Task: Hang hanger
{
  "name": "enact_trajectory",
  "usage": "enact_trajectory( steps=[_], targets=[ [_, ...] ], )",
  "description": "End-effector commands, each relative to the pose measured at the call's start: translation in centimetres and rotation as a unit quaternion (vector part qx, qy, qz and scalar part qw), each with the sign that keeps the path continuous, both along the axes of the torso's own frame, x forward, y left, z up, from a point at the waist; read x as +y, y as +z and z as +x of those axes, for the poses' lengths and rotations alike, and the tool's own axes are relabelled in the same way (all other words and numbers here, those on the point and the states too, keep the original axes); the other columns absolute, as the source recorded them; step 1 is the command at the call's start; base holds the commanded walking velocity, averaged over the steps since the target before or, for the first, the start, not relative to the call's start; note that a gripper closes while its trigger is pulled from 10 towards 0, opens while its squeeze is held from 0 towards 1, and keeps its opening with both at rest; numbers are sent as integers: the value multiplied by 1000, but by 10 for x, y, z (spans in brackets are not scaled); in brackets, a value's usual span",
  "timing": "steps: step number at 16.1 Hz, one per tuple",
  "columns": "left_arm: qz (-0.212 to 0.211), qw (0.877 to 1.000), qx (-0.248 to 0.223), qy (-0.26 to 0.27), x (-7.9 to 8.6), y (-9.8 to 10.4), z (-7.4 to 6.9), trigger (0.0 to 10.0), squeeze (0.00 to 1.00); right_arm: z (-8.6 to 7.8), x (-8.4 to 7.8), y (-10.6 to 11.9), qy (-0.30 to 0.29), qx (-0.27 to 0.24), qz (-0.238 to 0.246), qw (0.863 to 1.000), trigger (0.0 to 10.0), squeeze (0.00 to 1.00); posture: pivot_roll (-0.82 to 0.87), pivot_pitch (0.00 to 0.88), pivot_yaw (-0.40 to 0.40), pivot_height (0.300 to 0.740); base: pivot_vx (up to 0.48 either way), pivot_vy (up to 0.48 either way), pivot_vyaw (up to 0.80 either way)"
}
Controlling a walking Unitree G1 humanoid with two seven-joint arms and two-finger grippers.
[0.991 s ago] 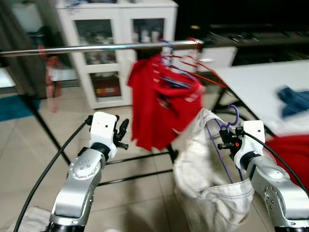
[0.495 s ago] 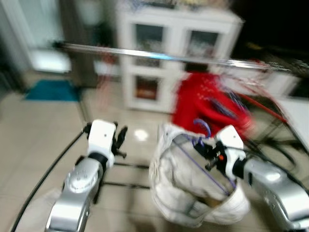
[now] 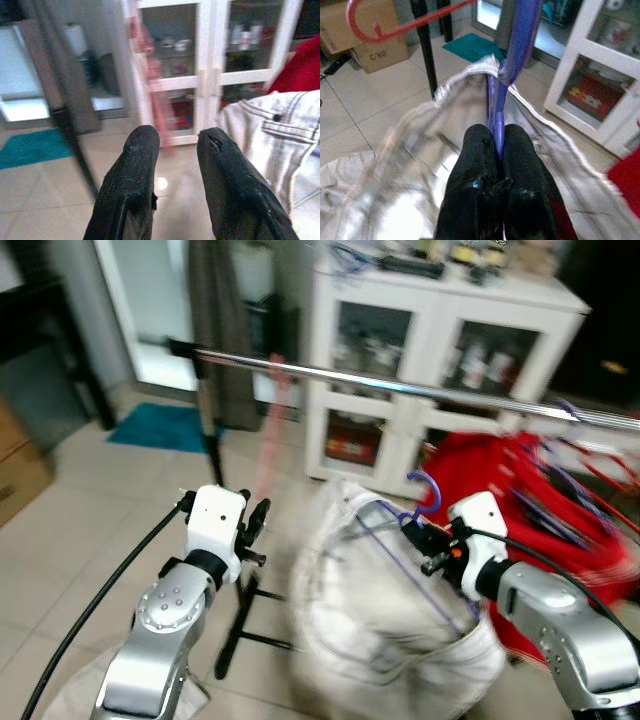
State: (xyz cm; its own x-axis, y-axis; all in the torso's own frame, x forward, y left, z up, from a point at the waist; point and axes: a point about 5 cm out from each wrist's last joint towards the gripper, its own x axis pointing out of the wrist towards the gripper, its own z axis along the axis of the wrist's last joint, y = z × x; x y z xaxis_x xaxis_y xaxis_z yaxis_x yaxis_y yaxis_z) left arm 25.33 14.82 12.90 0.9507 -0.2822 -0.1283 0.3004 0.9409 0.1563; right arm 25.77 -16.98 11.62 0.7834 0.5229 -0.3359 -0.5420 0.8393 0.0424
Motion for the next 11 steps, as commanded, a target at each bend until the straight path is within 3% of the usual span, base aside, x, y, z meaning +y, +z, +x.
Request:
enact_trajectory(
  steps=[1, 7, 11],
  targets=[
    [5, 1000, 1, -2, 3, 0, 0, 10000, 0, 5, 4, 16, 2, -35, 15, 999, 10000, 0, 93, 4, -49, 740, 0, 0, 0],
    [16, 1000, -9, -4, 0, 0, -2, 10000, 0, 9, -4, 24, -15, -43, 83, 996, 10000, 0, 86, 10, -63, 740, 0, 0, 0],
    [18, 1000, -8, 13, 1, -1, -1, 10000, 0, 28, -1, 33, -44, -45, 70, 996, 10000, 0, 88, 4, -86, 740, 0, 0, 0]
  ],
)
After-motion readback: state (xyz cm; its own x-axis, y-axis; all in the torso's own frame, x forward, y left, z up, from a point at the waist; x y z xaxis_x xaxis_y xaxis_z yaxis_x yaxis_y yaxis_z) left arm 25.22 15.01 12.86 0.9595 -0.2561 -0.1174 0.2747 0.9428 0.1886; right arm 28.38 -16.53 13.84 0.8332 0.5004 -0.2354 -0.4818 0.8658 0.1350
